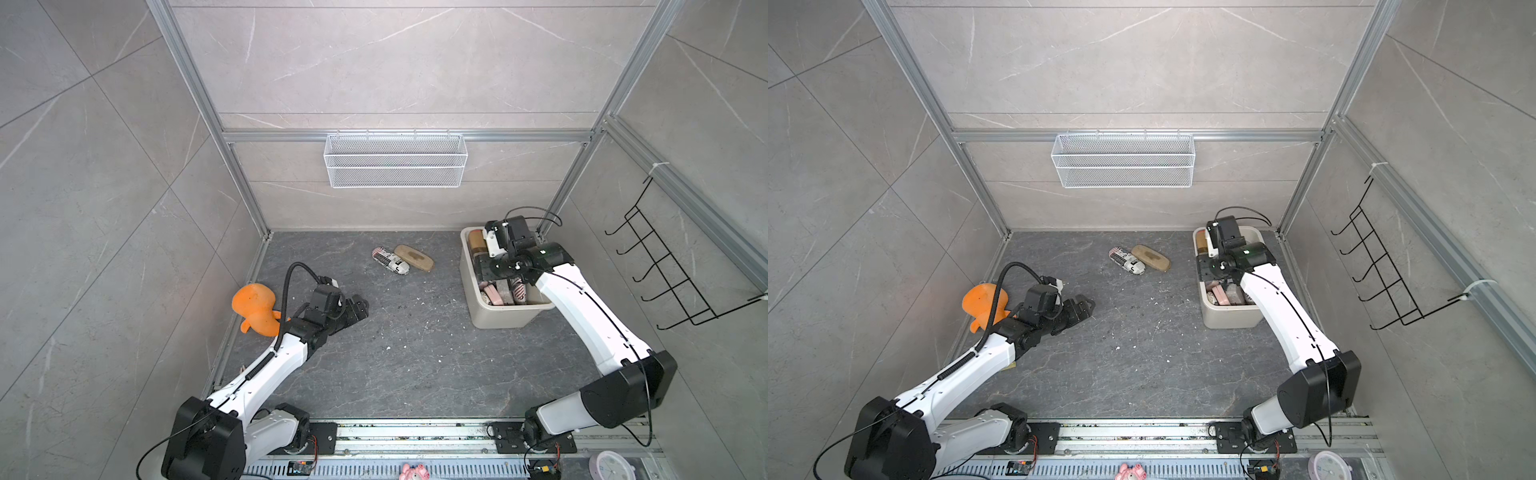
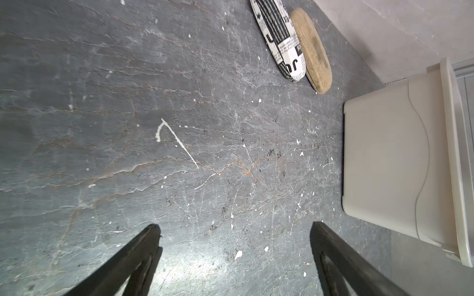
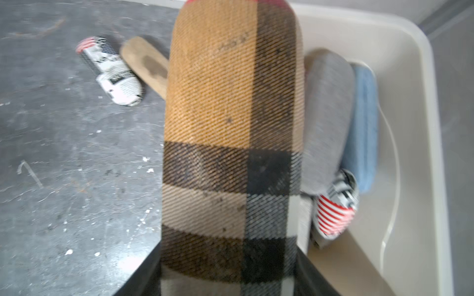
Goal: Put the glasses cases into the storage boxes
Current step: Place the glasses case in the storage box.
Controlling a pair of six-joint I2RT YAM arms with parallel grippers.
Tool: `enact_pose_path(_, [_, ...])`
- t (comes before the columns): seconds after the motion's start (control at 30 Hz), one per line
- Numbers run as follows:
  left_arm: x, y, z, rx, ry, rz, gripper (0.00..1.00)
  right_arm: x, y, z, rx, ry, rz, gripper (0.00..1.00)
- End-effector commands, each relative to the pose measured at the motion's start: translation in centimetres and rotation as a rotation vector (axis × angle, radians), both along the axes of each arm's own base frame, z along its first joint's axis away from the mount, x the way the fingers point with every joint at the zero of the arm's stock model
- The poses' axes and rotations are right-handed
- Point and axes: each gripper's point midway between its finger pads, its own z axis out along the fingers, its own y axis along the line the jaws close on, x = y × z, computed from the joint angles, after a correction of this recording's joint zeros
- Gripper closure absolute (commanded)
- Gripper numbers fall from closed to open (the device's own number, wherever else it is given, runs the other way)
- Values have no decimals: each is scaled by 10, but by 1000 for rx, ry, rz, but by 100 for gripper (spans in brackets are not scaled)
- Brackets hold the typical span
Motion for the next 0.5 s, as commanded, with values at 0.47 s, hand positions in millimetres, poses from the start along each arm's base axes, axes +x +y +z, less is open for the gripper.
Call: enact_pose_path(0.47, [19,-28,27,-26,-64,-103,7,-14,-25,-59,35,114,-147,36])
